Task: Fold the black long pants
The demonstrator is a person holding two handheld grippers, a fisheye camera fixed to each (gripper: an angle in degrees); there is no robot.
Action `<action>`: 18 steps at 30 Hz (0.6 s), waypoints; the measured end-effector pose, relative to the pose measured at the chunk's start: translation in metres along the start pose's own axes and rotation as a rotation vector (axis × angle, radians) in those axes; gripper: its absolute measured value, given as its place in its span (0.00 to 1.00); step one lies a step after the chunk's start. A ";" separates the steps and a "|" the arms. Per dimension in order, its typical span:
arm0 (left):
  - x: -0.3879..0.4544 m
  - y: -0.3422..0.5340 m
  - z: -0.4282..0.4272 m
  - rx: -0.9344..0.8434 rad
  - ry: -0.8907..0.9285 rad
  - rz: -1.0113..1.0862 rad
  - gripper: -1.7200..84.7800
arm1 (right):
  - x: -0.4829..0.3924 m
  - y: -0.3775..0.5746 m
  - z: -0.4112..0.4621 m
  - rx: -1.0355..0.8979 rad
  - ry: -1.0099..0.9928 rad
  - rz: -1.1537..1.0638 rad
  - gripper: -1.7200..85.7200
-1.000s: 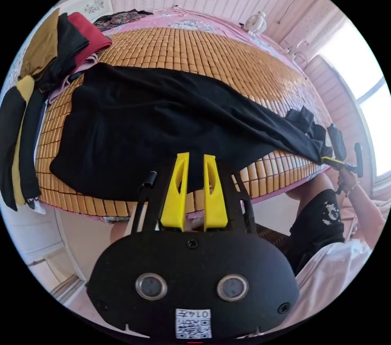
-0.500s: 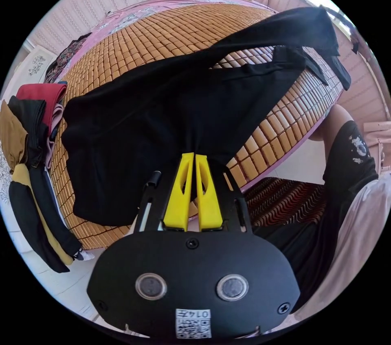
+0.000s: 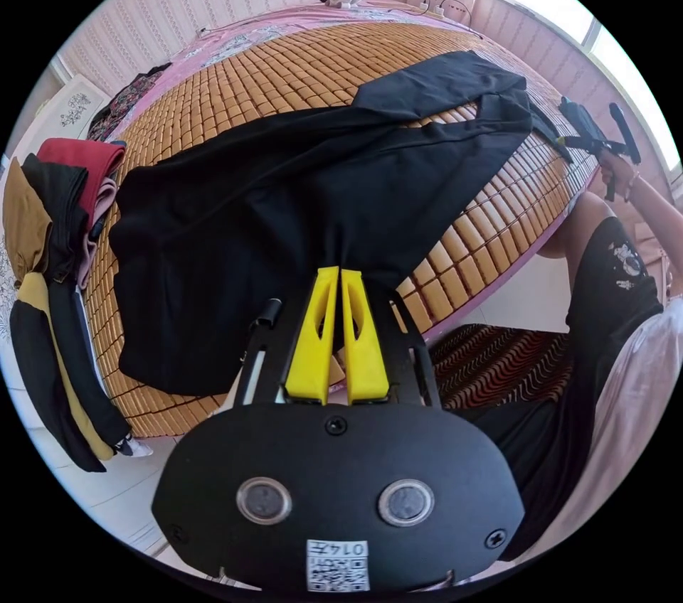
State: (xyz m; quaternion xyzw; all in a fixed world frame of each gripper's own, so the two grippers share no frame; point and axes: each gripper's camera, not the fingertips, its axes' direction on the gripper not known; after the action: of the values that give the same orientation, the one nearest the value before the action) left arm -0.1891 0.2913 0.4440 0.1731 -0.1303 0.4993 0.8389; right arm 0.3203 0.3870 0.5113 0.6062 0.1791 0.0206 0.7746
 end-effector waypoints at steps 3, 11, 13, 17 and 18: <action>0.004 -0.004 0.002 -0.002 -0.008 -0.007 0.01 | 0.018 0.008 0.000 -0.042 -0.063 0.010 0.04; 0.015 -0.016 -0.009 0.004 -0.052 0.059 0.01 | 0.080 -0.001 -0.129 0.325 -0.293 -0.025 0.03; 0.013 -0.016 -0.020 0.062 -0.032 0.057 0.01 | 0.091 -0.003 -0.169 0.386 -0.207 -0.063 0.04; 0.006 -0.020 -0.029 0.093 0.019 0.010 0.01 | 0.130 0.001 -0.161 0.311 -0.044 0.037 0.05; 0.005 -0.020 -0.028 0.087 0.031 -0.003 0.01 | 0.147 0.008 -0.150 0.294 -0.013 0.131 0.06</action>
State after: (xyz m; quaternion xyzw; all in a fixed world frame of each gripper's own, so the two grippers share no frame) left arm -0.1674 0.2984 0.4170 0.2020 -0.0950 0.5057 0.8333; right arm 0.4142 0.5652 0.4521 0.7236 0.1353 0.0410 0.6756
